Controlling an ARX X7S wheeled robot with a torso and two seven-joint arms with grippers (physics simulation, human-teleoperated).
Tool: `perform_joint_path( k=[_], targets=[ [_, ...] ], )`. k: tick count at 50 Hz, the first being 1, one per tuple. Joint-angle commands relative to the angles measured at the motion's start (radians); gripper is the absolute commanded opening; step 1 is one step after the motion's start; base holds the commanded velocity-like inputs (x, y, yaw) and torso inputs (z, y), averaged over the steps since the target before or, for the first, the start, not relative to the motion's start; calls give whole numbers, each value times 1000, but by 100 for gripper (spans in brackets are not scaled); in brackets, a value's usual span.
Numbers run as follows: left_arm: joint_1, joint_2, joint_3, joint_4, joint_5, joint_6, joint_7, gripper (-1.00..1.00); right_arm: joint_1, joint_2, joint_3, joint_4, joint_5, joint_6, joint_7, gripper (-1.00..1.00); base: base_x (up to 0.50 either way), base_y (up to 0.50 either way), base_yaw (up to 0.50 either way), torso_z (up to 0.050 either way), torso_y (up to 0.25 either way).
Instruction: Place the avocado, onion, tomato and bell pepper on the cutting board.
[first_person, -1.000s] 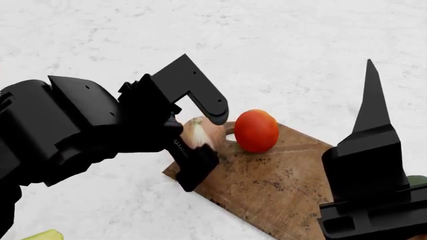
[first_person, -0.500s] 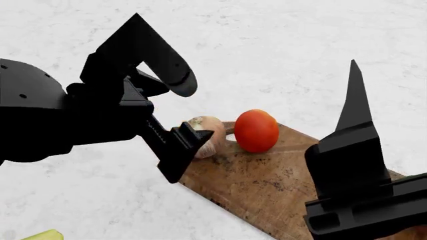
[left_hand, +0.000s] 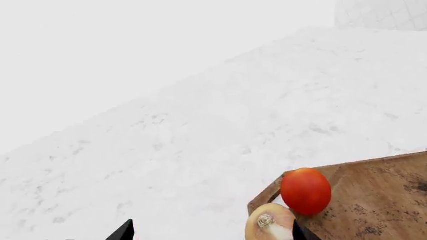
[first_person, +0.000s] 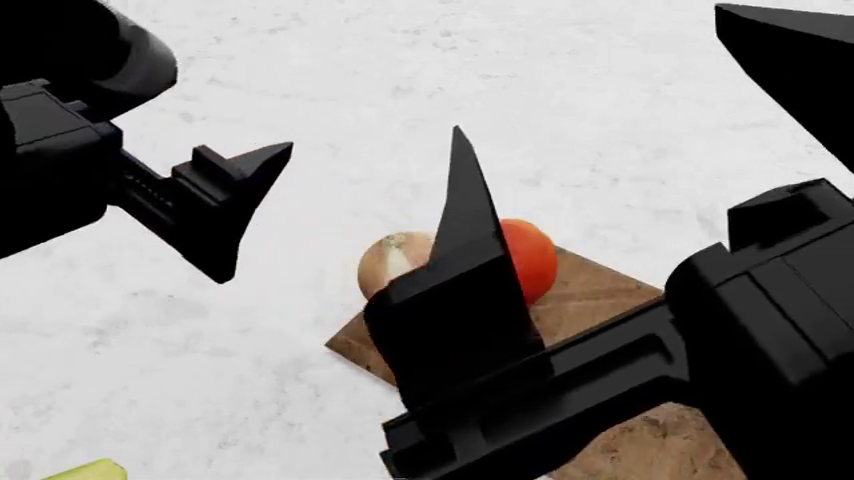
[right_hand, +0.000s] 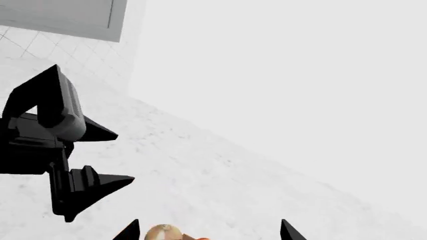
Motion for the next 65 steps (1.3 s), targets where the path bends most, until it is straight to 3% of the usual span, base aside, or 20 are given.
perform_joint_path(
  k=[1,14,23,30,50,65],
  targets=[
    [44,-67,-181,140,-172,-43,-206,100,-30,-94,-10,24,-7,-32,-57,100,0,0,0,0,0],
    [66,-136,-327,166,-370,-35,-408,100,-61,-203,-47,99,-44,-11,-129,100,0,0,0,0,0],
    [94,-176,-371,188,-466,-13,-485,100,-66,-267,-63,155,-36,0,-184,100,0,0,0,0,0],
    [126,-208,-398,202,-461,4,-483,100,-127,-318,-67,174,-50,-43,-224,100,0,0,0,0,0],
    [166,-213,-391,224,-429,35,-458,100,-100,-448,-168,332,-19,115,-354,100,0,0,0,0,0],
    [198,-233,-402,237,-417,56,-437,100,-161,-552,-161,444,-190,232,-519,100,0,0,0,0,0]
  ],
)
